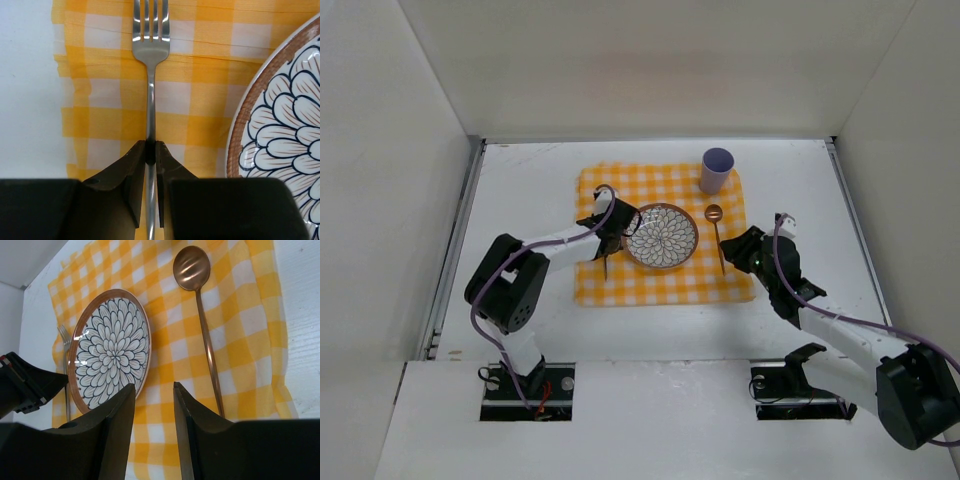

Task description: Set the dinner table for one person

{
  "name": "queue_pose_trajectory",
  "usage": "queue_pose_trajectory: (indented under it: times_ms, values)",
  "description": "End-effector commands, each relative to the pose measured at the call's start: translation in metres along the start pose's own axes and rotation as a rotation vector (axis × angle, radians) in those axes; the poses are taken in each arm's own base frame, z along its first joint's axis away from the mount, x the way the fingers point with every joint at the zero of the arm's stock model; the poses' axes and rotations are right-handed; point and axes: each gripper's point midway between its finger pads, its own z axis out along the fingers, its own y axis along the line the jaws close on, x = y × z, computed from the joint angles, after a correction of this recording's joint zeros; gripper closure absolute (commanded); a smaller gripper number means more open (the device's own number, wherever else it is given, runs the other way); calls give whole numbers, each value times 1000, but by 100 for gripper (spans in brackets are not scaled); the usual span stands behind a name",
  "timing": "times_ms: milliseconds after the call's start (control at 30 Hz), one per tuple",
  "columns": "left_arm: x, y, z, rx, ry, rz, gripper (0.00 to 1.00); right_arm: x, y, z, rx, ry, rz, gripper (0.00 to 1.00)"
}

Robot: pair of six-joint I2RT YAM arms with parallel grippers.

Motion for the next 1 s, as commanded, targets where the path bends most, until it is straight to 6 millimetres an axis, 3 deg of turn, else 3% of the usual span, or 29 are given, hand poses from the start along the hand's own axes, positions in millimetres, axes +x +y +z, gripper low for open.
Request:
queue_pose_trajectory:
  times_ms: [0,100,233,400,533,633,733,867,967]
  values:
    - [-8,-3,0,11,-7,-1,89,-22,23,0,-62,-72,-5,57]
    - [-6,-5,0,19,5,5,87,-20,22,1,-60,-63,-2,54]
    - [-9,-2,-7,24,-12,-25,75,-24,23,-1,-60,-79,-5,50]
    - [-34,-6,-40,104,-109,-103,60,-26,21,-2,-55,-87,-2,48]
    - [-54,-4,-68,183,-184,-193,57,-28,15,-2,-34,-101,7,47]
    - [-59,14,-82,190,-231,-287,54,-31,15,-4,-33,-118,7,45]
    - [-58,42,-88,175,-255,-399,52,-37,2,-4,20,-163,22,43]
    - [-43,90,-90,131,-304,-547,46,-46,-5,-10,43,-216,47,41]
    - [-27,115,-85,106,-313,-625,44,-61,-20,-17,99,-294,65,38]
